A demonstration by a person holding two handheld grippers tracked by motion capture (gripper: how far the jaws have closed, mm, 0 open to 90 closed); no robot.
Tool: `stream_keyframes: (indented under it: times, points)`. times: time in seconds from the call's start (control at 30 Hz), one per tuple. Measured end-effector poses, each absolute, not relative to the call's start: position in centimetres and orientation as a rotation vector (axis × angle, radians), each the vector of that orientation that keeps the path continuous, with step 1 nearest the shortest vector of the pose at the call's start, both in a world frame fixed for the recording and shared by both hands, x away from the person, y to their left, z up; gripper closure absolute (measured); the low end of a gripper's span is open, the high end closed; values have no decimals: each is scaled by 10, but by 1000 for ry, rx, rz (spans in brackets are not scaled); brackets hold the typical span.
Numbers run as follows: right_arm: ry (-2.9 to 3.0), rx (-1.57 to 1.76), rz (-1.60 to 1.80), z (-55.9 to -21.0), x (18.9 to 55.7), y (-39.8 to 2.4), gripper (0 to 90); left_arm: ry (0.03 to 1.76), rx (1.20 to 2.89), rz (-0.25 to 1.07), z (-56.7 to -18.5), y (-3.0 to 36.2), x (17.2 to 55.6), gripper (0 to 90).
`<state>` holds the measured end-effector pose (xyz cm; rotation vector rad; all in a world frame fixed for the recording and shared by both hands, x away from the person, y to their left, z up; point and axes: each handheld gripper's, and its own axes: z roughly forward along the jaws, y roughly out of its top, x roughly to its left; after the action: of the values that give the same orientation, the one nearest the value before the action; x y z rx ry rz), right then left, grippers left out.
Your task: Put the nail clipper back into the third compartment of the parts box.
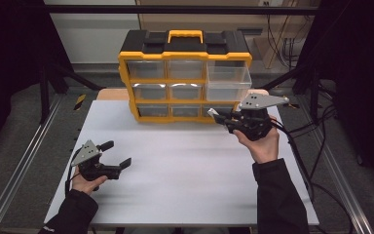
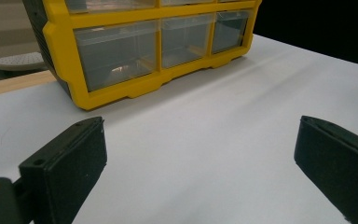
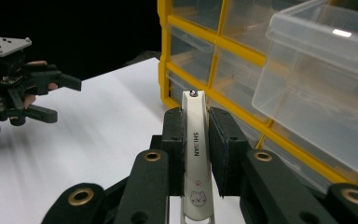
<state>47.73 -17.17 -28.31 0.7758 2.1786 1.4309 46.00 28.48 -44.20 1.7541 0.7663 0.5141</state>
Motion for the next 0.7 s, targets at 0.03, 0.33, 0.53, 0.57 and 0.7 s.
stream_keyframes:
  times: [0.03, 0.33, 0.53, 0.57, 0.7]
  points:
    - [2174, 774, 1431, -279, 477, -172, 772, 767, 1754, 513, -442, 285, 460, 20]
    - [2156, 775, 1429, -264, 479, -173, 772, 769, 1754, 514, -442, 285, 460, 20]
    - [2142, 770, 1428, -253, 480, -173, 773, 768, 1755, 515, -442, 284, 460, 20]
    - [2139, 771, 1429, -251, 480, -173, 772, 769, 1754, 514, -442, 285, 460, 20]
    - [2123, 775, 1426, -241, 482, -175, 772, 773, 1753, 513, -442, 285, 461, 20]
